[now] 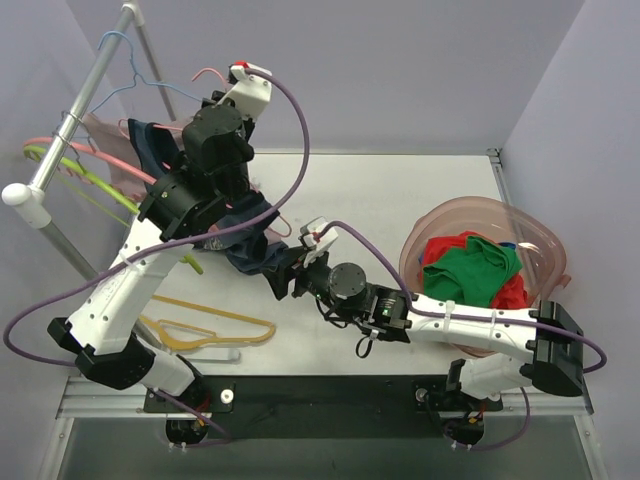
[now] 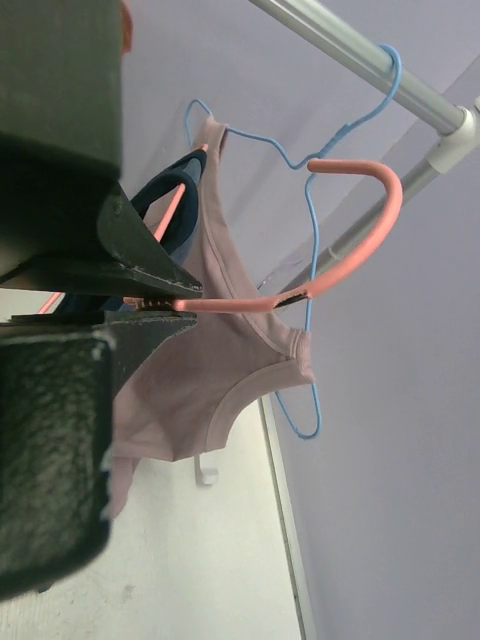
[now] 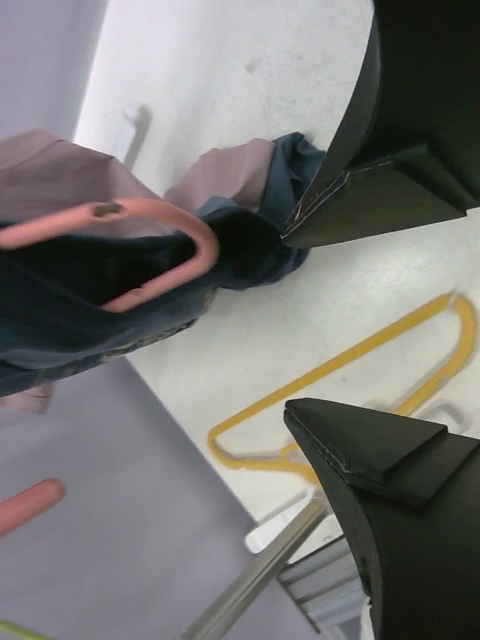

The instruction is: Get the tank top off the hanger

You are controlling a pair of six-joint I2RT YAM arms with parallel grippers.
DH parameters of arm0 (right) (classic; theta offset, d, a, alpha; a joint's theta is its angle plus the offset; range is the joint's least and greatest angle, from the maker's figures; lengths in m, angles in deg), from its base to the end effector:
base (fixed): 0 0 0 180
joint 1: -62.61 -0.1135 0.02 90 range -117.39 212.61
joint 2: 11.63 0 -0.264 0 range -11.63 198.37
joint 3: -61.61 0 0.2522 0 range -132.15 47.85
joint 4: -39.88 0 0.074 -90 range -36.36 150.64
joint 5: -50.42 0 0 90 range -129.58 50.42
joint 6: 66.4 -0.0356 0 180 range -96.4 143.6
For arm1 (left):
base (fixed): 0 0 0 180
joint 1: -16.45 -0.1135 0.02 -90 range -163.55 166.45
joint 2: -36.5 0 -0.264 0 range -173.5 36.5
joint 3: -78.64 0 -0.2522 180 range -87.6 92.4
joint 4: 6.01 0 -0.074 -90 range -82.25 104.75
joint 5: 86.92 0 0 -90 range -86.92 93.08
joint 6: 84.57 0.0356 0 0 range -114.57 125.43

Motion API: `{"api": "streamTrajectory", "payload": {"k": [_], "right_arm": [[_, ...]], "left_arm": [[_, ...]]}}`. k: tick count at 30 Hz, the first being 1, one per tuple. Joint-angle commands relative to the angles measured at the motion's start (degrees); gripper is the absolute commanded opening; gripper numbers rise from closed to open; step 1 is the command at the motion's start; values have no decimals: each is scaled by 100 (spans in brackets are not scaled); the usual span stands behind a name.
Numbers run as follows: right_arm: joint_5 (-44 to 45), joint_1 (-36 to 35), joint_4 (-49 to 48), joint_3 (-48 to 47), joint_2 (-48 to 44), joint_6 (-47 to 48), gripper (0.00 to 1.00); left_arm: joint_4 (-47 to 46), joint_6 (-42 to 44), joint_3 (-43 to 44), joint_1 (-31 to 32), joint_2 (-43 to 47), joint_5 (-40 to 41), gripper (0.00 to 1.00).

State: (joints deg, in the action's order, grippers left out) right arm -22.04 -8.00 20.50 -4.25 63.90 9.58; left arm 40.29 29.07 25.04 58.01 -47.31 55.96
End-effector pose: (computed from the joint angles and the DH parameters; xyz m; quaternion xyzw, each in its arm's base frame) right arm 0.1127 0.2880 0.3450 -0.1994 0.6163 0.4359 0.6248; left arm 0.2227 -0.1595 0.5405 0.0955 0.7144 0.2255 0.6554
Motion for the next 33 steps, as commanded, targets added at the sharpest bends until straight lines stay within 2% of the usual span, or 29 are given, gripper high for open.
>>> {"api": "streamTrajectory", "payload": {"k": [1,4,10,17,21,23,24,25,27,28,33], "right_arm": [[364,-14,-1877,270,-117,180,67],[469,-14,-2326,393,-3,259,73],[812,-14,-3266,771,93,540,77],[830,38,-3663,516,542,918,75],[1172,47,-3822,402,718,1164,71],[1234,65,-3910,323,797,1252,60],[1234,108,-3919,305,806,1270,51],[1269,109,-3875,288,806,1279,28],[1339,109,-3709,244,753,1305,7],[1401,109,-3429,252,640,1305,0],[1998,74,-2681,875,-168,867,0]], "left_arm": [[287,-95,643,396,-135,486,0],[630,-324,952,616,-346,565,0],[745,-333,1611,967,-627,899,0],[798,-325,2104,1389,-803,1206,0],[798,-386,2166,1521,-769,1286,0],[816,-456,2148,1539,-716,1216,0],[816,-518,2148,1539,-690,1190,0],[816,-553,2139,1531,-654,1172,0],[781,-597,2104,1530,-619,1093,0],[668,-571,2069,1530,-584,1084,0],[377,-273,1744,1434,-540,1154,0]]}}
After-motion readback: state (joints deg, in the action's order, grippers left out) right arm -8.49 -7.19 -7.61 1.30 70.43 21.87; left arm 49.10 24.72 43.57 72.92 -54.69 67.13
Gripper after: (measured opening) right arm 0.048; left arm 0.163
